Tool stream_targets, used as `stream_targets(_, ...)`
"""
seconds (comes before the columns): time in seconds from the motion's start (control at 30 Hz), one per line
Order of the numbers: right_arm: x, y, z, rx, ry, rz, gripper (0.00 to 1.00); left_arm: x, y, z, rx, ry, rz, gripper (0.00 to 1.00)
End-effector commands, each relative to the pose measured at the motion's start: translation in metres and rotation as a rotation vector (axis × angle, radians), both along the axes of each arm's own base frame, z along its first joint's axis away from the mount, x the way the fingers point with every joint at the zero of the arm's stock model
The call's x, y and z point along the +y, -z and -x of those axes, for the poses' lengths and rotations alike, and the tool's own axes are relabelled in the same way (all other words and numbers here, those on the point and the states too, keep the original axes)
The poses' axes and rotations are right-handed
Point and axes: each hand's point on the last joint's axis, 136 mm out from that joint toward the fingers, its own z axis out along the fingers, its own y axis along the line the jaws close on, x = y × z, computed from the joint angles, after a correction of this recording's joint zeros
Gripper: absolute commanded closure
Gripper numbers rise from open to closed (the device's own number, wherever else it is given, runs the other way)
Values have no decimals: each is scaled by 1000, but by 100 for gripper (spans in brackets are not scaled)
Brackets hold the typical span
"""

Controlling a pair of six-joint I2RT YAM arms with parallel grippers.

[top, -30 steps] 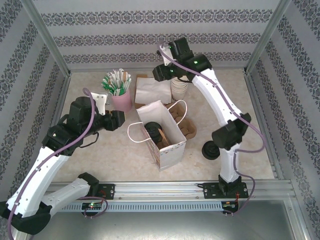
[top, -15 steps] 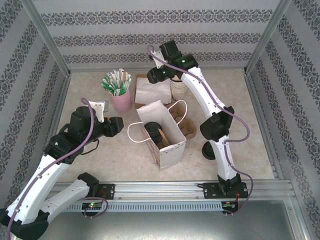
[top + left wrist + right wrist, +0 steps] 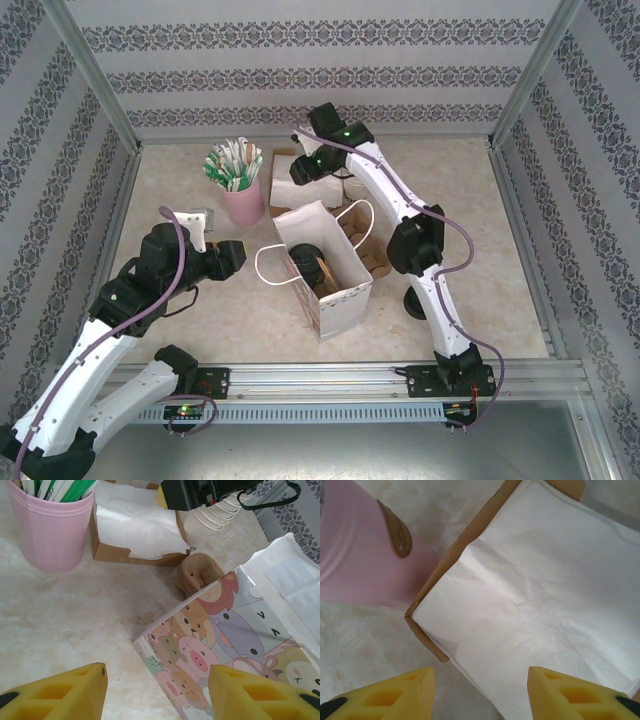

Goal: Pack the takeout coffee

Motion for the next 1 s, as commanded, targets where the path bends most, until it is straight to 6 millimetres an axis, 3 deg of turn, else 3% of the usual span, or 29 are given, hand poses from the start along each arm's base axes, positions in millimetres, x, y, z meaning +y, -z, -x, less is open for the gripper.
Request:
stream_targets(0.0, 7, 1, -8, -6, 8, -39, 46, 4, -8, -5, -42, -36, 31, 44)
stream_targets(0.27, 10, 31, -15, 38, 87, -18, 40, 4, -1, -5, -36, -42, 38, 43)
stream_targets(0.53, 28, 54, -10, 54, 91, -1, 36, 5, 3, -6, -37, -47, 37, 44)
stream_targets(0.97, 17, 93, -23, 69, 204, 72, 31, 6, 6, -7, -33, -58, 32, 44)
